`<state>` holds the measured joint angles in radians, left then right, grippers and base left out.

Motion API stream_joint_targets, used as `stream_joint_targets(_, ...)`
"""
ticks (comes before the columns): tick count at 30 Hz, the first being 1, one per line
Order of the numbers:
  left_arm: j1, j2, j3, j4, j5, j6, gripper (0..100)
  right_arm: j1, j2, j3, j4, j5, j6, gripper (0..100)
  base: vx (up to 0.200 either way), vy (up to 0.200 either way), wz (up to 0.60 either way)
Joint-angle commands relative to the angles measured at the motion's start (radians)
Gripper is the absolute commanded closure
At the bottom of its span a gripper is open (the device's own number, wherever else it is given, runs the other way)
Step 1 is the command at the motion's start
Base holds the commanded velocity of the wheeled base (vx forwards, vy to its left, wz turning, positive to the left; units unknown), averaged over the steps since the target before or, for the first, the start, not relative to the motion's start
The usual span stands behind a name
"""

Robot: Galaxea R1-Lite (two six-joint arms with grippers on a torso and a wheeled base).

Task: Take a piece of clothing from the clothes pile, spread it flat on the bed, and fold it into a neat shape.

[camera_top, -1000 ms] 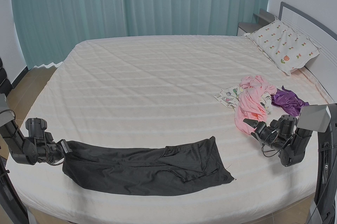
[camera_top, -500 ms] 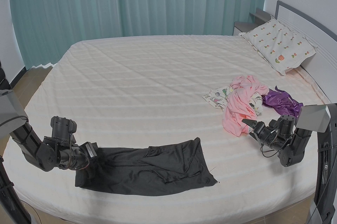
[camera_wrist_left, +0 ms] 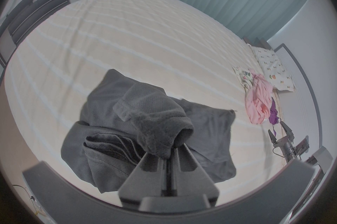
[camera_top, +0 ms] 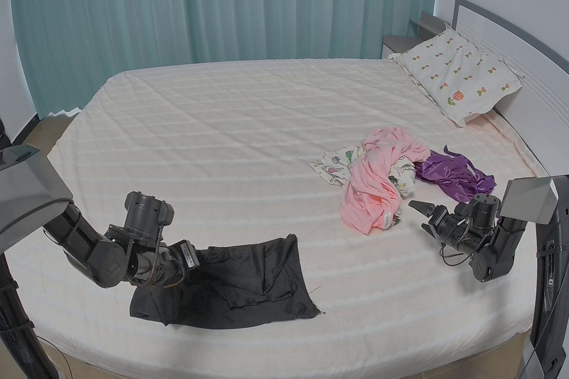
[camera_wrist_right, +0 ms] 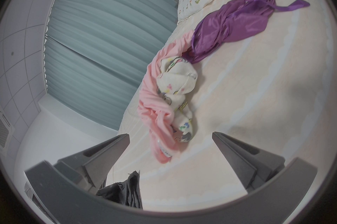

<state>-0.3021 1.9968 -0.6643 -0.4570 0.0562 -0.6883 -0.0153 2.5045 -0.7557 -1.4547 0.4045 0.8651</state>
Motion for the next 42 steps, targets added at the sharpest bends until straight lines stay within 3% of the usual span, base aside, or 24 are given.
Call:
stream_joint_targets(1,-0.06,0.048,-0.069,0.037,0.002,-0.022,100,0.0,0.002,-0.002,0.0,0.001,0.0,0,0.0,-0.2,0.0)
stream_joint_targets(8,-0.117,0.125,-0.146,0.04,0.047,-0.063,100,0.0,0.002,-0.004,0.002,0.001,0.0,0,0.0,-0.2,0.0)
stream_joint_targets(17,-0.158,0.241,-0.276,0.049,0.094,-0.169,100,0.0,0.002,-0.002,0.0,0.01,0.0,0,0.0,0.0,0.0)
stream_joint_targets(24,-0.172,0.263,-0.336,0.098,0.096,-0.174,100,0.0,0.004,-0.002,0.0,0.011,0.0,0,0.0,0.0,0.0)
stream_joint_targets(25,-0.172,0.269,-0.35,0.104,0.097,-0.186,0,0.0,0.004,-0.002,0.0,0.011,0.0,0,0.0,0.0,0.0)
stream_joint_targets(37,-0.175,0.18,-0.365,0.147,0.083,-0.309,0,0.0,0.008,-0.002,-0.001,0.011,0.0,0,0.0,0.0,0.0)
stream_joint_targets(42,-0.147,0.054,-0.291,0.139,-0.01,-0.396,0,0.0,0.008,-0.001,-0.001,0.011,0.0,0,0.0,0.0,0.0)
